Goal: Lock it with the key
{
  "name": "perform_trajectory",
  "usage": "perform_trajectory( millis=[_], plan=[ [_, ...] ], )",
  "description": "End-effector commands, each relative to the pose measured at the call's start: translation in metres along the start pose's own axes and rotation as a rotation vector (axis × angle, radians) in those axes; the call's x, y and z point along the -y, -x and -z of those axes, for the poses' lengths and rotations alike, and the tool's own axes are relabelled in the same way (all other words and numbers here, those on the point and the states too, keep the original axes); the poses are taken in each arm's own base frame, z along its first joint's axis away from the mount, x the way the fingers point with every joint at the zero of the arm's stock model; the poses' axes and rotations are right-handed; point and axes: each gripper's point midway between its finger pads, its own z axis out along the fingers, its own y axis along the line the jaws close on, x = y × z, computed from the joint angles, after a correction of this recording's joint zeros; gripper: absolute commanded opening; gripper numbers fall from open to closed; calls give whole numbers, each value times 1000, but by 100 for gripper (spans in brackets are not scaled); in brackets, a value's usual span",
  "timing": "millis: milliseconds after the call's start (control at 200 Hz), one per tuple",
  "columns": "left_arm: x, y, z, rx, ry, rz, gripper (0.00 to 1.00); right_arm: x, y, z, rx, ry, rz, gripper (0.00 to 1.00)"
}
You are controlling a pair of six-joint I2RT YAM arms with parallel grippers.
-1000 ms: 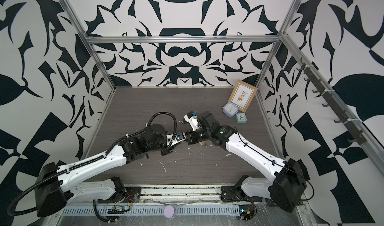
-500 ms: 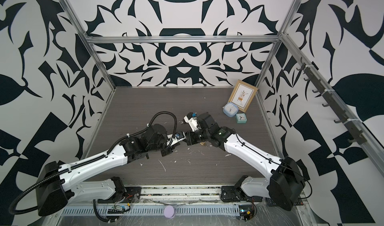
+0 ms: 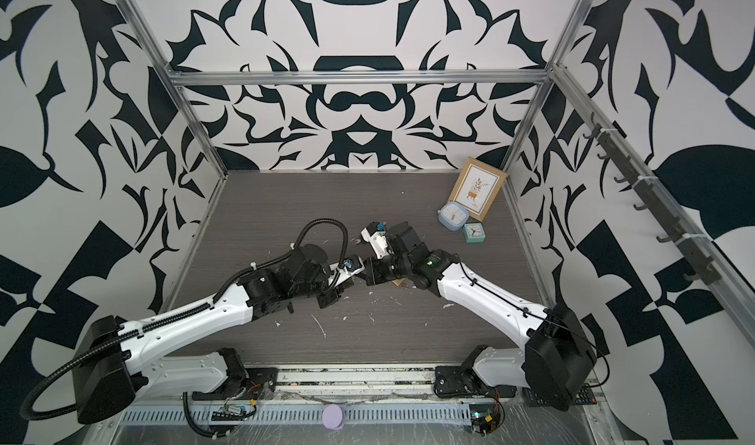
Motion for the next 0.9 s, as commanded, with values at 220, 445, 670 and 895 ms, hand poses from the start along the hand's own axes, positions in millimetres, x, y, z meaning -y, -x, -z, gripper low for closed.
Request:
perform_trajectory(
  millis=[220, 445, 670, 895],
  plan=[
    [-18, 157, 61, 594, 48, -34, 0, 8, -50, -30, -169, 1, -48, 0],
    [-20, 157, 63, 605, 63, -22, 0, 8, -51, -33, -174, 3, -47, 0],
    [-20, 149, 59, 585, 62, -10, 0, 7, -50, -33, -170, 3, -47, 0],
    [-12, 99, 36, 452, 52, 41, 0, 3, -33, -18, -122, -39, 7, 3]
  ],
)
